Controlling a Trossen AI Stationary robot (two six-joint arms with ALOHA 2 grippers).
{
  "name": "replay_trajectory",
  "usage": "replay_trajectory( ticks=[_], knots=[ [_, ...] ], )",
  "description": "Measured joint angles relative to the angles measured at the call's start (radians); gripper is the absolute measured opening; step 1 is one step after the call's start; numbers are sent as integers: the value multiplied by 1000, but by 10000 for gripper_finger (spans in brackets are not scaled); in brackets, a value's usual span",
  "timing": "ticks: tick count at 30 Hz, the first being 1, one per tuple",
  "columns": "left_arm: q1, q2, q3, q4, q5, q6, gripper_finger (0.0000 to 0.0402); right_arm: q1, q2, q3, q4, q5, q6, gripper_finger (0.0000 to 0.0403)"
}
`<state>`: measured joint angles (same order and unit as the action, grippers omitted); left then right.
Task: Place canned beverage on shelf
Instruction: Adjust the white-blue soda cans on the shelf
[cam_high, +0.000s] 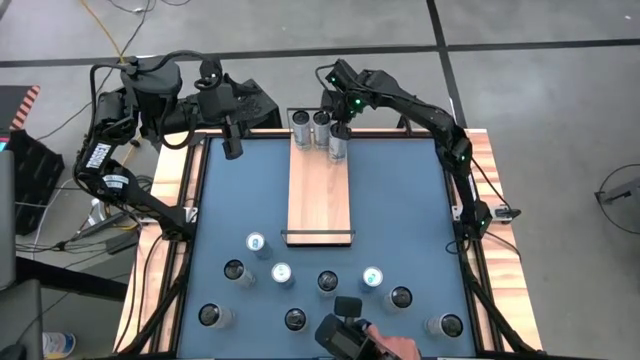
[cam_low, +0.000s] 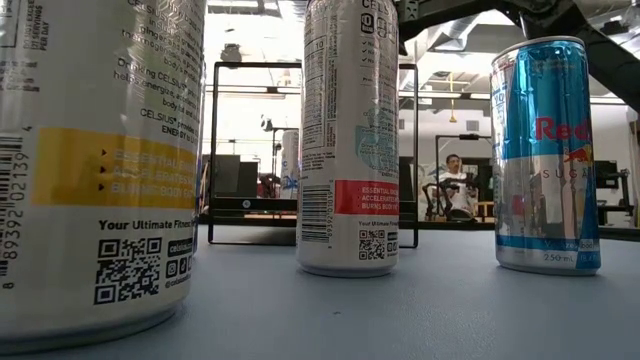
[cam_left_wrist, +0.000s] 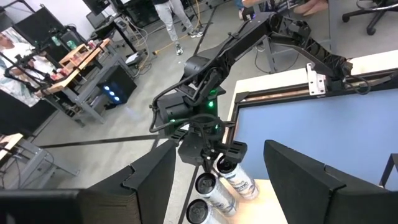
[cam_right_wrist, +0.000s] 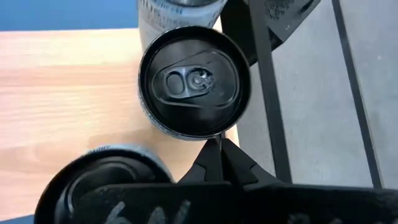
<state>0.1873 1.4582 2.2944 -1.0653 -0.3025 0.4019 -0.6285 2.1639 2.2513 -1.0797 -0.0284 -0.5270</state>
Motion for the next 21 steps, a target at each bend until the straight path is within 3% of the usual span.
replay_trajectory(
  ticks=[12,21],
  knots=[
    [0,0,0,-1,0,-3,232,0,-2,0,20,-26,3,0],
    [0,0,0,-1,0,-3,232,11,-30,98,-43,54,17,0]
  ],
)
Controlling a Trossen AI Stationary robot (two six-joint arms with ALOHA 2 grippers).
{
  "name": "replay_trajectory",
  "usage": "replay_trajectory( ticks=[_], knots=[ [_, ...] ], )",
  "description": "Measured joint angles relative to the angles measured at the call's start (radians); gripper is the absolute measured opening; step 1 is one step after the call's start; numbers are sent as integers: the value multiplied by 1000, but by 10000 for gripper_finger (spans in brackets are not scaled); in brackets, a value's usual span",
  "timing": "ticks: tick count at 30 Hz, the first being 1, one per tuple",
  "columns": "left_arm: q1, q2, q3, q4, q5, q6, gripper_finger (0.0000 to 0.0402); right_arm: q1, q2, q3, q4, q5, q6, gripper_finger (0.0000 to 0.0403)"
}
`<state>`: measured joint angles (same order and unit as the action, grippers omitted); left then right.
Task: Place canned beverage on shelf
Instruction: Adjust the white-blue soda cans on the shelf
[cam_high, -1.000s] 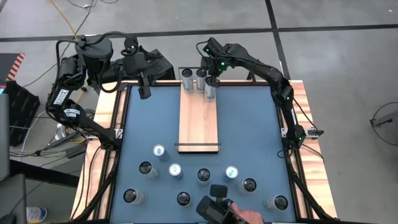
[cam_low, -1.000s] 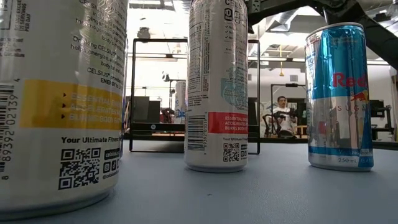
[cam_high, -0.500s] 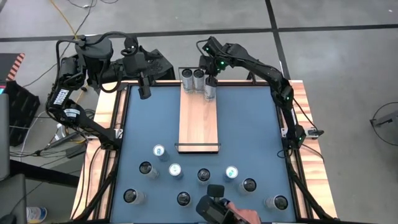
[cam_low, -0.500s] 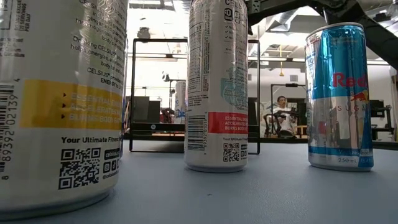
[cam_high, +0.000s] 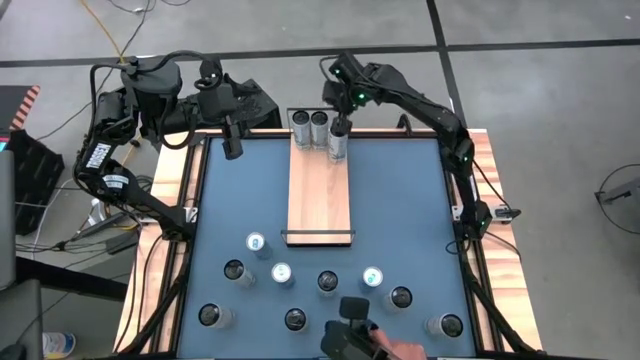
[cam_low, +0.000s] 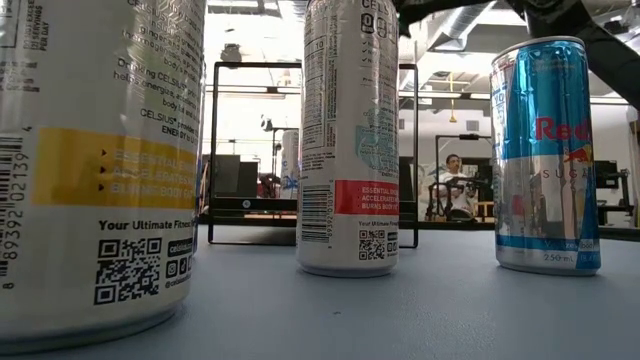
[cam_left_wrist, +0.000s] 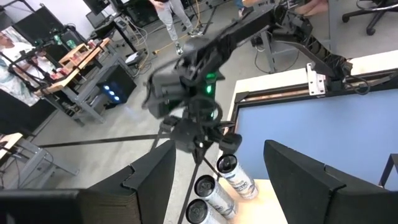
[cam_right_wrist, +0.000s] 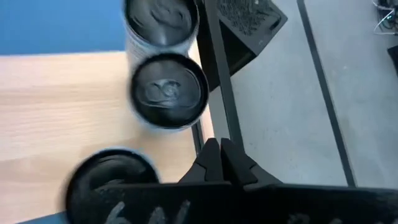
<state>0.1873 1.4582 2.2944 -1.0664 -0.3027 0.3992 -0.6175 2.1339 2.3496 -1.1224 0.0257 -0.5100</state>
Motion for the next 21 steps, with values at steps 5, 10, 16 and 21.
replay_trajectory(
  ticks=[5,10,16,21],
  knots=[
    [0,0,0,0,0,0,232,42,-105,-5,-75,-21,83,0],
    [0,0,0,0,0,7,232,113,-173,-11,-240,-98,142,0],
    [0,0,0,-2,0,7,232,190,-172,-151,-253,-98,173,0],
    [0,0,0,-39,0,-3,232,240,-170,-282,-180,-77,181,0]
  ],
)
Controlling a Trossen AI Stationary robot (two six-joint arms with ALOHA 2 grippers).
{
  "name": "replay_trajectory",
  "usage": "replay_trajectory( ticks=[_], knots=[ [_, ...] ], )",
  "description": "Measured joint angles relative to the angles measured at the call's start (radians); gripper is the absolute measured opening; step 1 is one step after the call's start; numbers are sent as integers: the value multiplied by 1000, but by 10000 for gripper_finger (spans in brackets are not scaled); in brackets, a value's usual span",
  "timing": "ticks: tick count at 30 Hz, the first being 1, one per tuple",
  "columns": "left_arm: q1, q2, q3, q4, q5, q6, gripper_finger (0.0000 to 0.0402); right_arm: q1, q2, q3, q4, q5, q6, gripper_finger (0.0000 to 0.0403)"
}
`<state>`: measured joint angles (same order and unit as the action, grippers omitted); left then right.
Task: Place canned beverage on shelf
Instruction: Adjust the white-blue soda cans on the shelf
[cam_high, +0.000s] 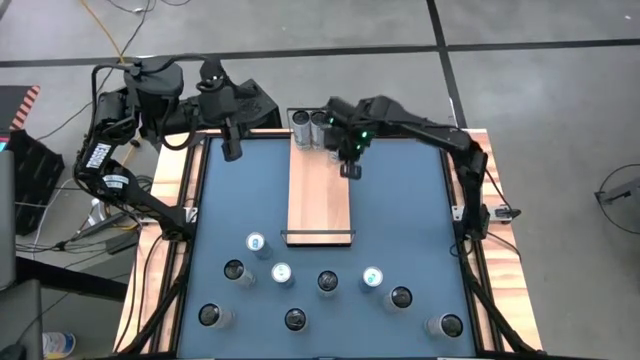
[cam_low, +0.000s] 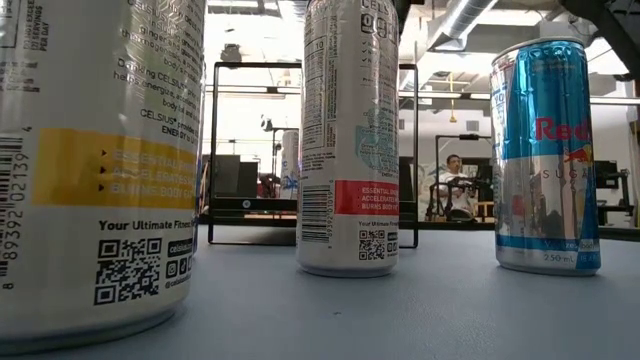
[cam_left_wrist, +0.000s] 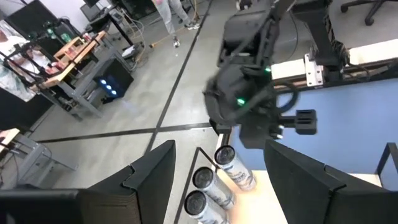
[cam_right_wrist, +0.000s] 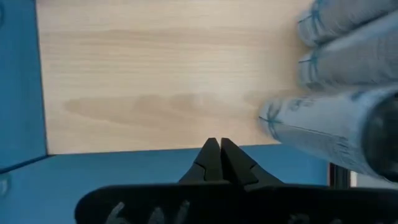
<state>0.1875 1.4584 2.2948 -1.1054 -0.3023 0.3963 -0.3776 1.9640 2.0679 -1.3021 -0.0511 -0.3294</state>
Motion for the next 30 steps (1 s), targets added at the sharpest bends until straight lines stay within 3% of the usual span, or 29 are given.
replay_trajectory(
  ticks=[10,30],
  knots=[
    [0,0,0,-36,0,-18,232,-5,0,-121,146,185,-9,0],
    [0,0,0,-58,0,-17,232,-70,5,-121,314,184,-9,0]
  ],
)
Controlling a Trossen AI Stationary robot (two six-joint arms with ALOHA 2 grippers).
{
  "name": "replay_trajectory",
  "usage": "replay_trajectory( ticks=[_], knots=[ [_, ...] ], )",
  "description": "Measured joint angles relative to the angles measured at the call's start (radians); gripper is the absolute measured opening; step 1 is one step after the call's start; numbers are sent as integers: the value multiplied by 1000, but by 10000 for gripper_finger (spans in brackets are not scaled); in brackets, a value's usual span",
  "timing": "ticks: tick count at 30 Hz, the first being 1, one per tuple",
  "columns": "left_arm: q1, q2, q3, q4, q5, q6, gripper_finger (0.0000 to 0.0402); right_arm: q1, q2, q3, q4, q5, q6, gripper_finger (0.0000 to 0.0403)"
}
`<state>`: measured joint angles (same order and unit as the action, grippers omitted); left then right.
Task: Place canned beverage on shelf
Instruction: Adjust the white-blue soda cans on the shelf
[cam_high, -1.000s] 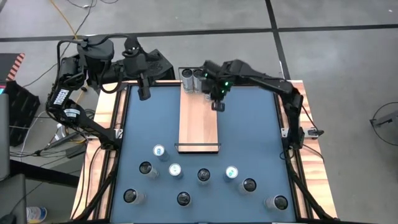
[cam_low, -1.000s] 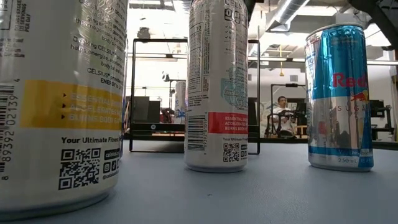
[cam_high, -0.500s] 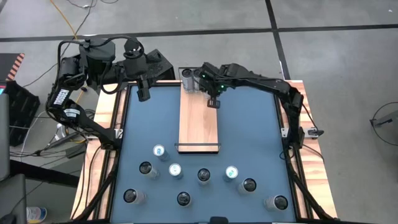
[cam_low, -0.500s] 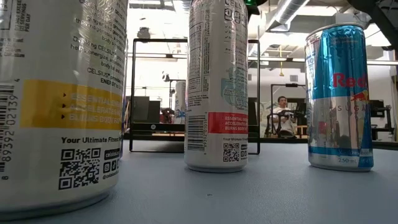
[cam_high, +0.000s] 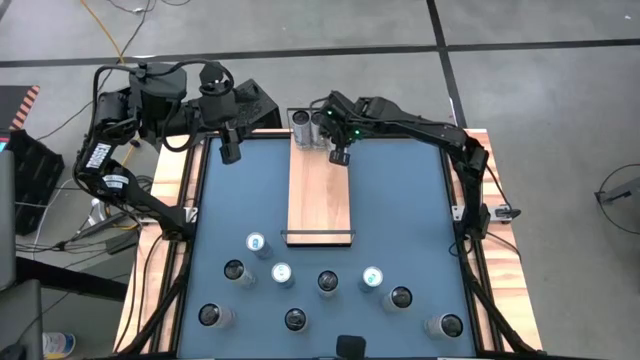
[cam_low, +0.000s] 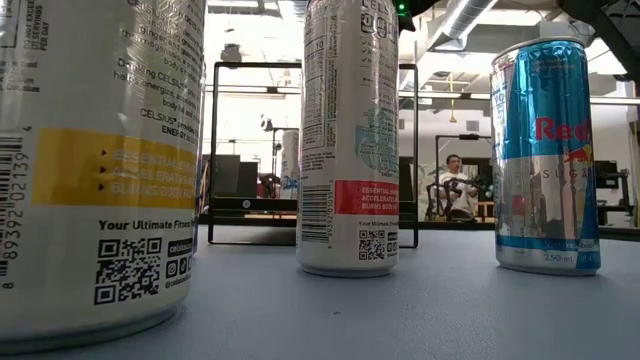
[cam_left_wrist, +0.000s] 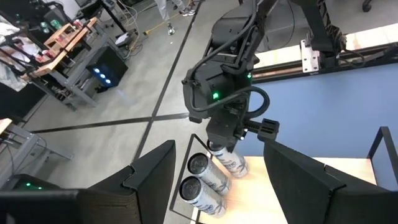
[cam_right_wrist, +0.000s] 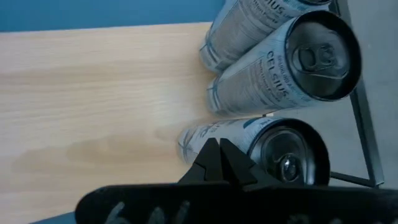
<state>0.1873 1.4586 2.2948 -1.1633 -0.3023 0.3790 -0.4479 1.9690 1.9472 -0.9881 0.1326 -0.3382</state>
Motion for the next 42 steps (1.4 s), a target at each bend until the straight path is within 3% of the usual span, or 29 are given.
replay_trajectory(
  ticks=[8,19,26,42],
  knots=[
    [0,0,0,1,0,0,232,-6,-3,0,9,2,-3,0],
    [0,0,0,1,0,0,232,70,-21,0,-66,30,34,0],
    [0,0,0,1,0,-8,232,73,-16,-95,-3,66,26,0],
    [0,0,0,1,0,-10,232,-9,-16,-143,65,86,15,0]
  ],
)
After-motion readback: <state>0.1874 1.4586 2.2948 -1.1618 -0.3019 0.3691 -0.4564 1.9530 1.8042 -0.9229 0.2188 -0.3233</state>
